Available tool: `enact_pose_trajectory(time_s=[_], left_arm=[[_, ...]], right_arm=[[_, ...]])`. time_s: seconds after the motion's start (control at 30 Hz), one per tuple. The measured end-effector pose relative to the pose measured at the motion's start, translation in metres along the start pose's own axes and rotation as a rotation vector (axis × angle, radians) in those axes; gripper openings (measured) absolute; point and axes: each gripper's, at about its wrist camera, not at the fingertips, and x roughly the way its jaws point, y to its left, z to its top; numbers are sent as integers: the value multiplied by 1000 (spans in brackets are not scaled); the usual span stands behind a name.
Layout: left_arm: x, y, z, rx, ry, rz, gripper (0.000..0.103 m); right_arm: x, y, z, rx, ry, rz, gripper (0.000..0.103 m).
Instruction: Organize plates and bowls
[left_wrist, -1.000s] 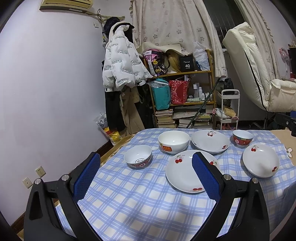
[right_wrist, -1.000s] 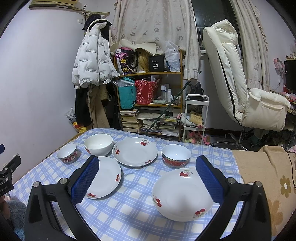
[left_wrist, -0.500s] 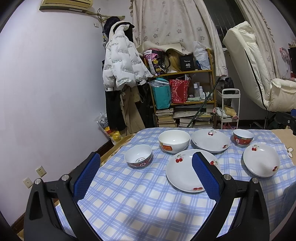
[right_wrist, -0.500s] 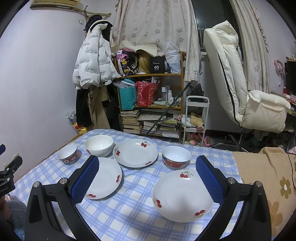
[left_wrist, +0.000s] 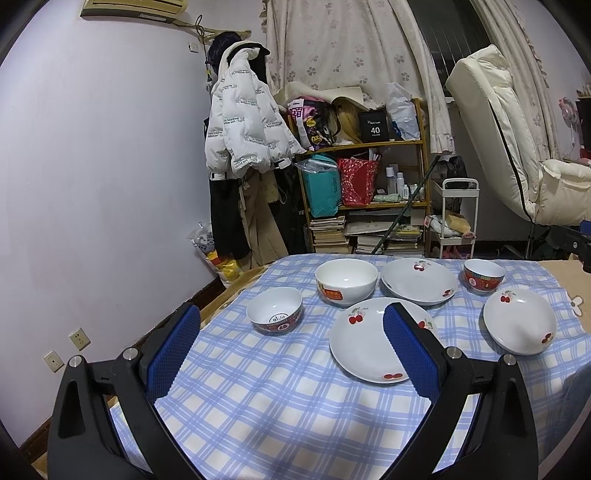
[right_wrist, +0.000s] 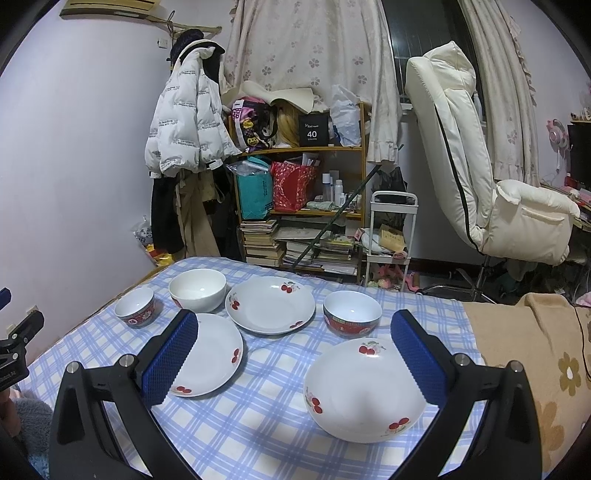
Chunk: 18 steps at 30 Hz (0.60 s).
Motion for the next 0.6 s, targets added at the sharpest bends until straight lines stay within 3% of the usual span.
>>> enact_pose_trajectory(time_s=[0.6], left_arm=[[0, 1, -1, 0, -1, -1, 98]], right_arm=[[-1, 4, 1, 1, 2, -3, 103]])
